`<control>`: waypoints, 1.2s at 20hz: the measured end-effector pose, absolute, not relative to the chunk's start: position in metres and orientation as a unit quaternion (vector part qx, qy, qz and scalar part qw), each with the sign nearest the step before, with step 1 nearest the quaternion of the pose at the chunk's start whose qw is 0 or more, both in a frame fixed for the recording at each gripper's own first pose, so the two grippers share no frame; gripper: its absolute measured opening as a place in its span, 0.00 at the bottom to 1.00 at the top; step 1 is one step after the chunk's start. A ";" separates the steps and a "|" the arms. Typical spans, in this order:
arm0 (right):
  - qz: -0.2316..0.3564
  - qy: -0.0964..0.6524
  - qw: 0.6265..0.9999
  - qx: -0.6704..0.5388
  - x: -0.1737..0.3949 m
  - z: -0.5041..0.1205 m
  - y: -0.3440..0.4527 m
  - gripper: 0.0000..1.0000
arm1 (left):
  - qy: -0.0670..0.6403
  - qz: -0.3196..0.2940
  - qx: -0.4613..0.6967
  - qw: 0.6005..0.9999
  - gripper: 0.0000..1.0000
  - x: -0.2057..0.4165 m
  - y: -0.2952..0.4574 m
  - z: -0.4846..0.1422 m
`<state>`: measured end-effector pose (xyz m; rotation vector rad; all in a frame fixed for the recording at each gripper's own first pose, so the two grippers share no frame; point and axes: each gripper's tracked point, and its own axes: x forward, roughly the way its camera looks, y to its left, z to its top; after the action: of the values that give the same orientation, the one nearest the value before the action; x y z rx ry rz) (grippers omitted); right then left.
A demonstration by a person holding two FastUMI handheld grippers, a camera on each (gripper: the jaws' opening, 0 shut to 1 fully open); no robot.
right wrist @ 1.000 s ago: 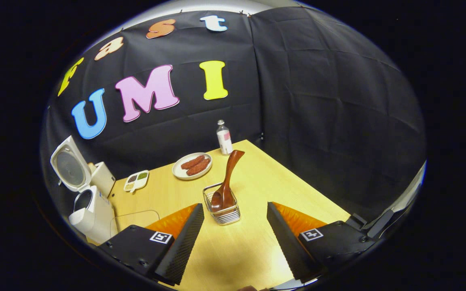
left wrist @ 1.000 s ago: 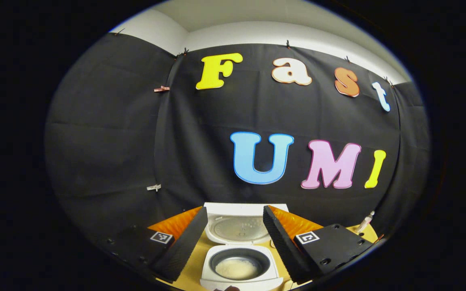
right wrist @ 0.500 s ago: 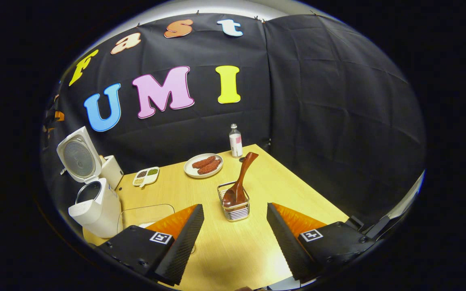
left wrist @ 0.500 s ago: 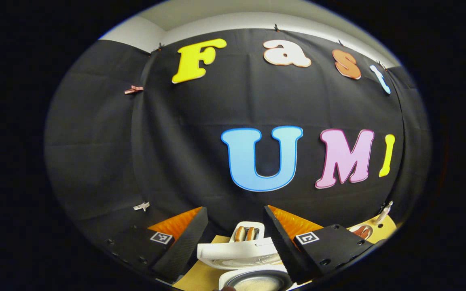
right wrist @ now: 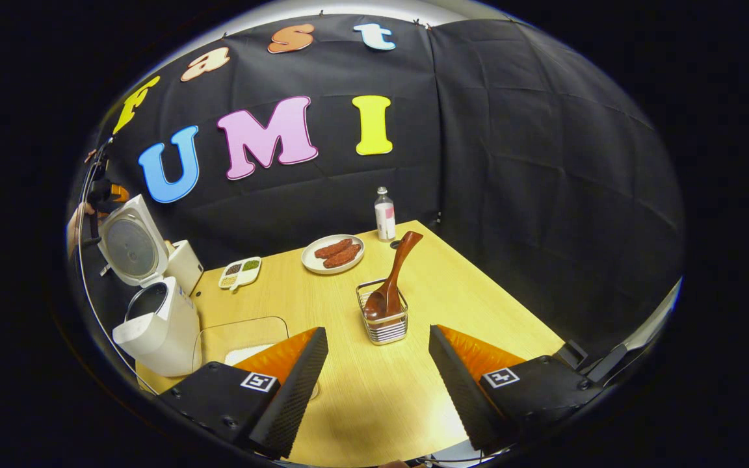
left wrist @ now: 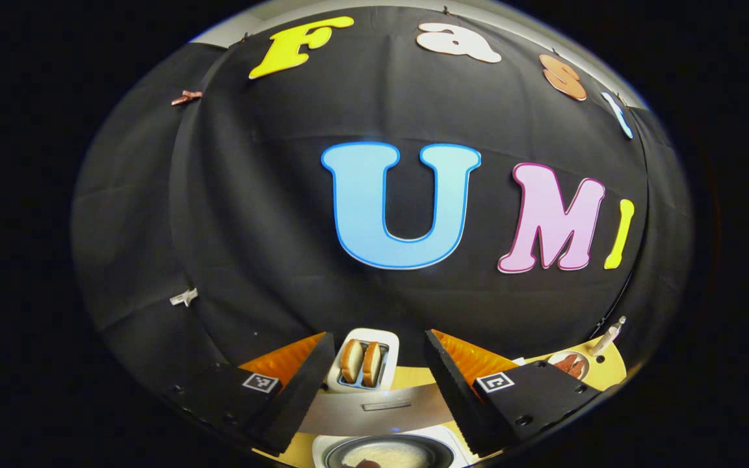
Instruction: Close the left gripper, press the button to open the rice cooker; take a wooden spoon from the chopstick holder with the right hand, scoop a spoonful of rice and pour it into the rice cooker, then put the wooden spoon back into the chopstick holder.
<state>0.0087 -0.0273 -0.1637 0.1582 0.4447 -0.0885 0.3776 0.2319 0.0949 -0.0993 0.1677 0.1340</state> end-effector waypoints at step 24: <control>0.080 0.266 0.959 0.056 0.004 -0.192 0.007 0.99 | 0.194 0.081 -0.061 0.976 0.98 0.213 0.159 -0.085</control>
<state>0.0035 0.0067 -0.1924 0.1127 0.5402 0.1615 0.2131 0.1586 -0.0846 -0.1240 0.3916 0.1636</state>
